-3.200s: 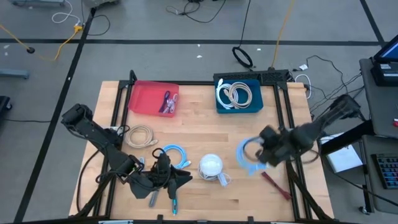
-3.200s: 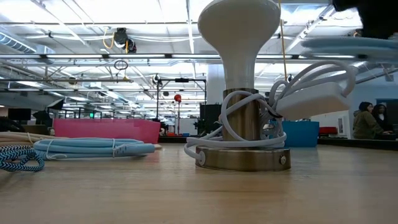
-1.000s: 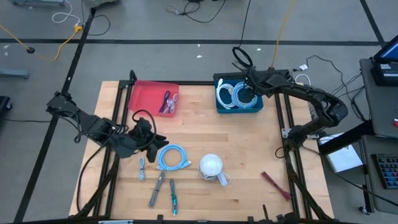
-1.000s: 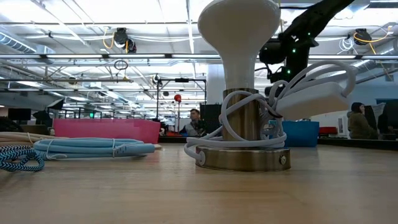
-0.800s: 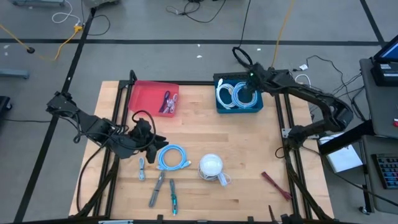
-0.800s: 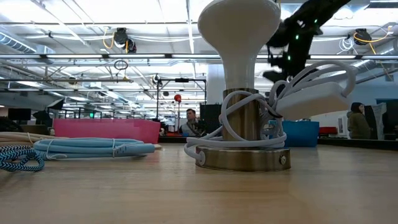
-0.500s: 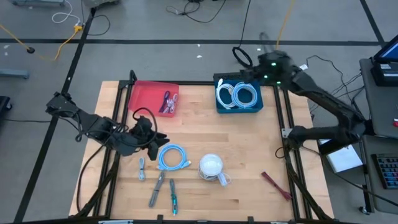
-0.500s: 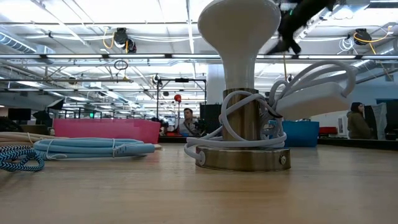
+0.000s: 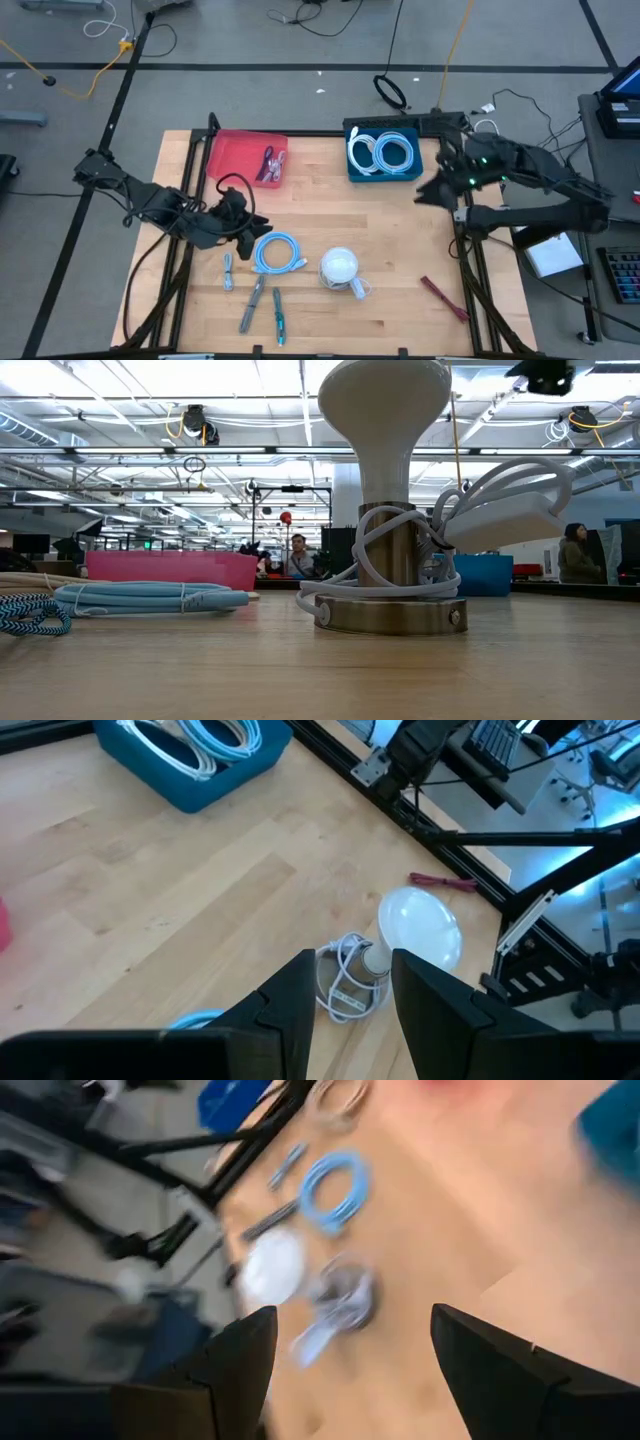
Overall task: Pick & Place USB Port
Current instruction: Put the pink USB cable into the pink bin
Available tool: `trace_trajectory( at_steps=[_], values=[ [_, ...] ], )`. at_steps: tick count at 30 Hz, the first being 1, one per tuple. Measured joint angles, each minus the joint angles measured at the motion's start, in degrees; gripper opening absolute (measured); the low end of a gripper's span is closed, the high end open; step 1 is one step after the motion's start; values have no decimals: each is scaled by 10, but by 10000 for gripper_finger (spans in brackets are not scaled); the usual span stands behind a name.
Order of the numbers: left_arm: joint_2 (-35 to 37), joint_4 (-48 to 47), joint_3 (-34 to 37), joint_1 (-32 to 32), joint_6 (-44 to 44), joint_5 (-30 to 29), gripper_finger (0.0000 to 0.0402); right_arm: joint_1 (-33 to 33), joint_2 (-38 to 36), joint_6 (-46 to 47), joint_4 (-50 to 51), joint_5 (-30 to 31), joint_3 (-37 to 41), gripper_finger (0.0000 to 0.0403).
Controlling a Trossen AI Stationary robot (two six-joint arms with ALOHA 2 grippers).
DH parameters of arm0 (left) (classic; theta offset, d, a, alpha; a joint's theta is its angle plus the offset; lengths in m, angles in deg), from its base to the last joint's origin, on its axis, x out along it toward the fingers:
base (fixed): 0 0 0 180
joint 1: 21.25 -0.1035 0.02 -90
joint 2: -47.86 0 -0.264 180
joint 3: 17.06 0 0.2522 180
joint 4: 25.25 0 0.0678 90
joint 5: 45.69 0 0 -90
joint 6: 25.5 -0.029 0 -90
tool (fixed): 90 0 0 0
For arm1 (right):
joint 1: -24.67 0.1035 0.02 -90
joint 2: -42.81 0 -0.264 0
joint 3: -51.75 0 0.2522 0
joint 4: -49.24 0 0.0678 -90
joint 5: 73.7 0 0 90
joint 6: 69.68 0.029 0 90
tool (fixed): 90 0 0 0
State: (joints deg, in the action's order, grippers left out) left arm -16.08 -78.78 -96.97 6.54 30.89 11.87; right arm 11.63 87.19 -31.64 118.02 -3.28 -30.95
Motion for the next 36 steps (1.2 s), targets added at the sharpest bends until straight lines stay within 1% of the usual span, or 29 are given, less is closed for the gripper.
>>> trace_trajectory(
  at_steps=[4, 6, 7, 9, 11, 13, 15, 16, 17, 18, 20, 22, 25, 27, 28, 30, 32, 34, 36],
  values=[
    [0, 0, 0, -20, -12, 24, 136, 100, -9, 110, -8, -3, 0, 256],
    [0, 0, 0, -28, -18, 32, 136, 149, -5, 160, -62, -20, 2, 256],
    [0, 0, 0, -32, -20, 36, 136, 170, -2, 177, -117, -29, 6, 256],
    [0, 0, 0, -38, -23, 37, 136, 208, 6, 195, -272, -28, 18, 256],
    [0, 3, 0, -45, -27, 39, 136, 231, 25, 186, -430, -13, 27, 256],
    [0, 27, 0, -52, -59, 58, 136, 245, 50, 166, -579, -2, 28, 256],
    [-1, 71, 0, -57, -100, 92, 136, 266, 78, 149, -676, -2, 28, 256],
    [-2, 92, 0, -60, -114, 108, 136, 281, 91, 142, -701, -5, 28, 256],
    [-2, 106, 0, -62, -124, 121, 136, 299, 102, 140, -703, -15, 28, 256],
    [-2, 114, 0, -65, -126, 128, 136, 317, 111, 142, -678, -19, 28, 256],
    [-2, 114, 0, -74, -126, 134, 136, 351, 124, 159, -563, -20, 28, 254],
    [-2, 110, 0, -82, -126, 139, 136, 383, 135, 191, -384, -3, 28, 250],
    [-2, 109, 0, -90, -123, 153, 136, 436, 154, 274, -114, 30, 29, 240],
    [-2, 109, 0, -93, -124, 164, 136, 477, 170, 336, 34, 28, 29, 233],
    [-2, 109, 0, -96, -125, 168, 136, 500, 177, 368, 87, 26, 29, 231],
    [-2, 109, 0, -99, -130, 171, 136, 545, 185, 417, 130, 30, 30, 227],
    [-2, 109, 0, -104, -137, 172, 136, 580, 194, 461, 130, 32, 31, 226],
    [-2, 109, 0, -107, -142, 172, 136, 603, 202, 501, 106, 37, 41, 227],
    [-2, 109, 0, -110, -146, 172, 136, 625, 212, 533, 62, 61, 57, 228]
  ],
)
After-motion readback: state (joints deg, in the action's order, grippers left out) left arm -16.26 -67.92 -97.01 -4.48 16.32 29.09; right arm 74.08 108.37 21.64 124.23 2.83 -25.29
